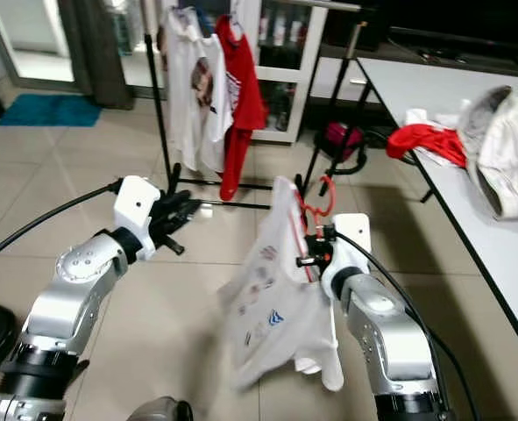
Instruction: Hang hanger
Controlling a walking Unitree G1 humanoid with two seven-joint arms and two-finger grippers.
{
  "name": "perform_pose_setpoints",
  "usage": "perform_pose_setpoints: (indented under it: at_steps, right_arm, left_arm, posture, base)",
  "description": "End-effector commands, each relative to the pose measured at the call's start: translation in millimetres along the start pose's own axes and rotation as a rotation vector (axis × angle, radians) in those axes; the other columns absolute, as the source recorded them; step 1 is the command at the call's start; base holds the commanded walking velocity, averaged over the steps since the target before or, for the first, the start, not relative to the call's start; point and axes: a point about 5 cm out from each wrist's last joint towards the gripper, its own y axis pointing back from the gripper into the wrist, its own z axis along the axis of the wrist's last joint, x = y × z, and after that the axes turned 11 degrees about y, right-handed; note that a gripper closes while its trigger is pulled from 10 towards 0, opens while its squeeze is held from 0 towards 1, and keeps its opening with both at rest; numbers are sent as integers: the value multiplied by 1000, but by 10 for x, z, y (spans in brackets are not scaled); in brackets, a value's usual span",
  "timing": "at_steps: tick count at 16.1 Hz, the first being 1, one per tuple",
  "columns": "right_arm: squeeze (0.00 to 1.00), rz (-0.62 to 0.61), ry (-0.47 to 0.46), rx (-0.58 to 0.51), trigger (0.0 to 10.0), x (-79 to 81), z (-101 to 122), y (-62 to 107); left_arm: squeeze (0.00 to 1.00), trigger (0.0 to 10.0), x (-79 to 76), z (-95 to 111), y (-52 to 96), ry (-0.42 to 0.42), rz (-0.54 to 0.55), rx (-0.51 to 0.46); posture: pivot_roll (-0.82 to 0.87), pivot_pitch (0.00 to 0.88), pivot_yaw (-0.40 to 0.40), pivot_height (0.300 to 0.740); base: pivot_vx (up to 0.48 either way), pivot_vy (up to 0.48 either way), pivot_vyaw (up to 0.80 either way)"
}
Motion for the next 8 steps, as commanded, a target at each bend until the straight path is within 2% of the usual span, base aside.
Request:
perform_pose_setpoints:
  at_steps: [1, 3, 4, 5, 6, 7, 8]
  right_arm:
    - [0, -57, -11, -34, 0, -88, 24, 21]
    - [0, -89, -9, -50, 0, -99, 32, 24]
    - [0, -102, -22, -64, 0, -95, 46, 22]
    - [0, -102, -75, -97, 0, -82, 75, 18]
    - [0, -112, -66, -107, 0, -82, 86, 15]
    - [0, -164, -65, -102, 10000, -83, 84, 10]
    - [0, -171, -70, -99, 10000, -69, 85, 5]
  left_arm:
    - [0, 10000, -9, 38, 13, -3, 62, -25]
    - [0, 10000, -49, 39, 23, 33, 97, -46]
    - [0, 10000, -90, 13, 18, 36, 110, -40]
    - [0, 10000, -144, 1, 2, 54, 112, -52]
    - [0, 10000, -169, 6, -5, 61, 110, -63]
    - [0, 10000, -206, 11, -24, 36, 125, -73]
    - [0, 10000, -219, 14, -31, 36, 129, -82]
  posture:
    - [-6, 0, -70, 740]
    - [-11, 0, -63, 740]
    - [-17, 0, -55, 740]
    - [-24, 0, -47, 740]
    - [-24, 0, -47, 740]
    - [-26, 0, -42, 740]
    - [-26, 0, -42, 740]
  base:
    - [0, 0, 0]
    - [0, 0, 0]
    - [0, 0, 0]
    - [0, 0, 0]
    - [0, 0, 0]
    - [0, 0, 0]
    - [0, 0, 0]
